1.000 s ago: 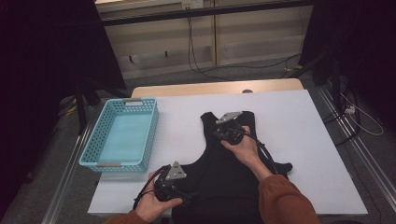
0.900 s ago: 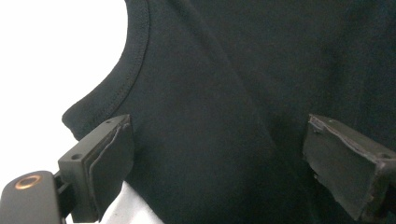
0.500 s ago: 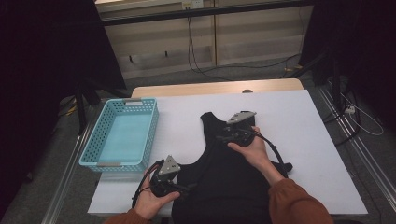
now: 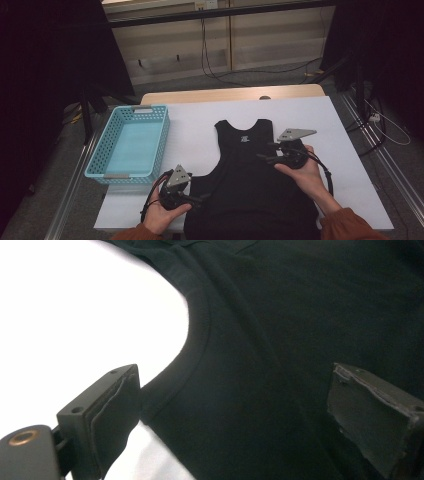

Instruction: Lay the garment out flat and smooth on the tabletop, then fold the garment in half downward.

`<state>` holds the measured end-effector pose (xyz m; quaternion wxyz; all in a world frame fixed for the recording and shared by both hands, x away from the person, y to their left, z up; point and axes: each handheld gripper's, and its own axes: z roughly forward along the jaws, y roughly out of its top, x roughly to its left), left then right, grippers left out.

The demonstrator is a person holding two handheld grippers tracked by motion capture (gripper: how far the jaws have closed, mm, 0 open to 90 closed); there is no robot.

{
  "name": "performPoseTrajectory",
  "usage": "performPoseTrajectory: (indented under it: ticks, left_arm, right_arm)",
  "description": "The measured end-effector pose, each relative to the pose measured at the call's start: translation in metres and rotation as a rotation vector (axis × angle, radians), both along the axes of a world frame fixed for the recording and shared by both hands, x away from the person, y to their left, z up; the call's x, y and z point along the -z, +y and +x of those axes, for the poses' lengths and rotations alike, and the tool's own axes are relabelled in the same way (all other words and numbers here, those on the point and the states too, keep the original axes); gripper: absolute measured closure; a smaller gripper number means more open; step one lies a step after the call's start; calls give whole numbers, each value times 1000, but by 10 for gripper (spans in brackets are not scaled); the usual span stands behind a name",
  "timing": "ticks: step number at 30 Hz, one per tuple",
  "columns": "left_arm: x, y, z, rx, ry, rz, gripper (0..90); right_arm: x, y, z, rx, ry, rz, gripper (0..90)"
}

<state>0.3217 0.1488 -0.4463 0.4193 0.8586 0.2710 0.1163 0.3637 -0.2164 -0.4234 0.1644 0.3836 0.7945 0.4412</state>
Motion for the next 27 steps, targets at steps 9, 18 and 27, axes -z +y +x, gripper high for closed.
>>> performPoseTrajectory:
  ticks: [9, 18, 27]
  left_arm:
    - [-3, 0, 0, 0, -20, -5, 79]
    - [-2, 0, 1, -4, -7, -14, 79]
    - [0, -5, 0, 28, -43, -2, 105]
  right_arm:
    - [3, -23, -38, 12, 2, -2, 364]
    - [5, -20, -65, -28, 24, -22, 357]
    - [10, -9, -82, -90, 69, -36, 396]
